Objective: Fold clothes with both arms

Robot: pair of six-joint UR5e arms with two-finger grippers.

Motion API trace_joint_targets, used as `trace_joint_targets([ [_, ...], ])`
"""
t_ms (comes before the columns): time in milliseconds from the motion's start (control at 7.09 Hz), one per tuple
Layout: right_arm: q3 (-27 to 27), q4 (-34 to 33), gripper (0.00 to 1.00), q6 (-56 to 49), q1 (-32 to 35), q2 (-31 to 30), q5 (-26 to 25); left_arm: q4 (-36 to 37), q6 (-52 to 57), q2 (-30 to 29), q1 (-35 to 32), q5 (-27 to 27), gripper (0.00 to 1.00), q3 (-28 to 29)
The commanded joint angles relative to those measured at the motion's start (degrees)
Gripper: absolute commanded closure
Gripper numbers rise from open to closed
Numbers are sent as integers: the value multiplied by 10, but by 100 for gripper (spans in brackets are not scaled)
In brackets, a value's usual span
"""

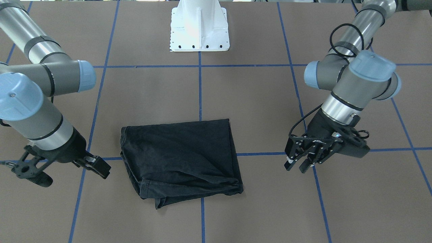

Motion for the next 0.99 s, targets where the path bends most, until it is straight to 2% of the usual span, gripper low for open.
trace_joint_targets([
  [0,53,3,0,-194,85,-118,40,6,196,107,-80,-86,43,-54],
  [141,56,6,0,-286,136,-164,71,6,311,146,-125,-120,37,-53],
  [282,56,6,0,-387,186,-207,80,20,420,176,-181,-144,24,-50],
  [423,53,1,0,-502,234,-249,87,72,530,190,-224,-156,1,-52],
  [564,53,5,0,-566,251,-285,114,148,600,187,-262,-193,1,-55],
  [847,56,5,0,-604,289,-318,159,226,609,198,-274,-241,1,-54],
])
